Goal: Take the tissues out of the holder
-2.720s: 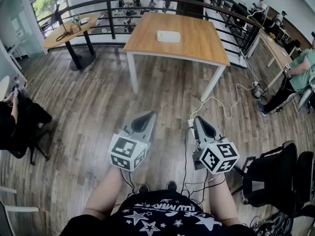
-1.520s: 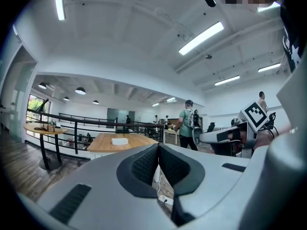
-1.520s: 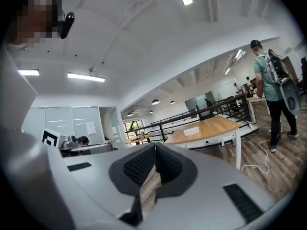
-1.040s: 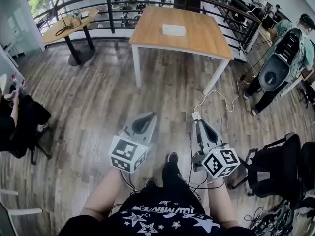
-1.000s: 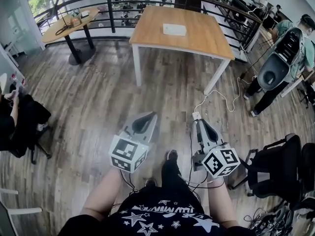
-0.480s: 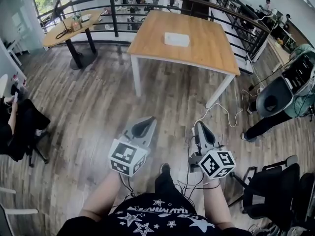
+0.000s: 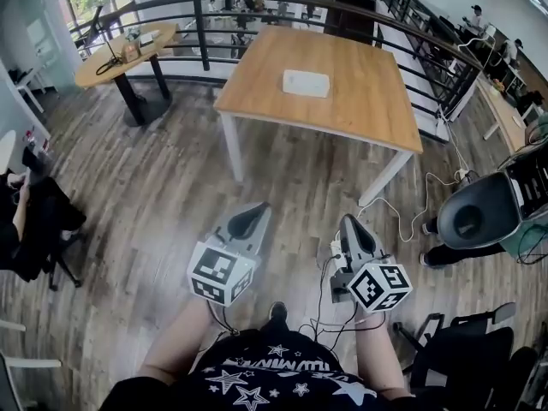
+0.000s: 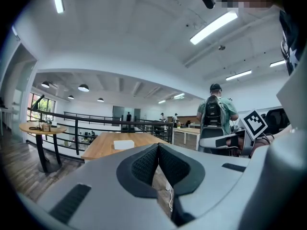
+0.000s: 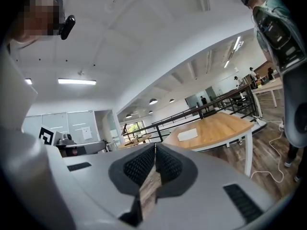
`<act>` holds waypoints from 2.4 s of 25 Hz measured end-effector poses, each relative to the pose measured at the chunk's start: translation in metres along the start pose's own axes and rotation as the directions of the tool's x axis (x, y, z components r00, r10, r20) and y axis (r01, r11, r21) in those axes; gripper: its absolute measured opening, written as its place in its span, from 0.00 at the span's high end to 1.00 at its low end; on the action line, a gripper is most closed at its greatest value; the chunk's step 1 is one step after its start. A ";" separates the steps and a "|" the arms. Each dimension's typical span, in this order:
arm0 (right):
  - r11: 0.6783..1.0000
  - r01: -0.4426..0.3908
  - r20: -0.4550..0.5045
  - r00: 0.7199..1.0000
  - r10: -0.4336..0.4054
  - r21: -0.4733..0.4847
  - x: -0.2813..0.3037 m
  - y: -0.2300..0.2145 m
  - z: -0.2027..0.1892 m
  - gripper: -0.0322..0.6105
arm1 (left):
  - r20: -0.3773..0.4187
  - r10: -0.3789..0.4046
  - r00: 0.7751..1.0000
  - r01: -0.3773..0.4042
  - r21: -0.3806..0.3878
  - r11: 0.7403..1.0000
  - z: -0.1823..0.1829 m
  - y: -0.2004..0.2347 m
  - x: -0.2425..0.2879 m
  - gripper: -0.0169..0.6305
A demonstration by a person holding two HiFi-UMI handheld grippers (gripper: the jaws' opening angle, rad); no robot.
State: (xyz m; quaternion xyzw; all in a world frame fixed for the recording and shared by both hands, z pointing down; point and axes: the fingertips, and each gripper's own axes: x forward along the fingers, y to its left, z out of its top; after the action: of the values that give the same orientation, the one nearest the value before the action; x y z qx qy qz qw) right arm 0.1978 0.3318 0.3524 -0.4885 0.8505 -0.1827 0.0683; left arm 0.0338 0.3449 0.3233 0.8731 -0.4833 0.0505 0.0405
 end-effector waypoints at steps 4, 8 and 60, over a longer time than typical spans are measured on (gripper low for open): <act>1.000 -0.031 -0.006 1.000 0.030 -0.006 0.017 -0.025 0.010 0.93 | 0.009 0.013 1.000 -0.013 0.032 0.999 0.007 -0.003 0.032 0.96; 0.999 -0.048 -0.007 0.999 0.048 0.006 0.039 -0.047 0.016 0.93 | 0.004 0.016 1.000 -0.016 0.047 0.999 0.007 0.000 0.060 0.96; 0.988 0.146 -0.056 0.987 -0.148 -0.040 0.574 -0.183 0.068 0.93 | -0.055 -0.061 0.997 0.061 -0.010 0.998 0.011 0.428 0.450 0.96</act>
State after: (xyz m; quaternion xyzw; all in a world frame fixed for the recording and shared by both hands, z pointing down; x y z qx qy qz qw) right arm 0.0706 -0.2596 0.3942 -0.5457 0.8167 -0.1864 0.0210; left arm -0.0908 -0.2610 0.3790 0.8855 -0.4554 0.0714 0.0593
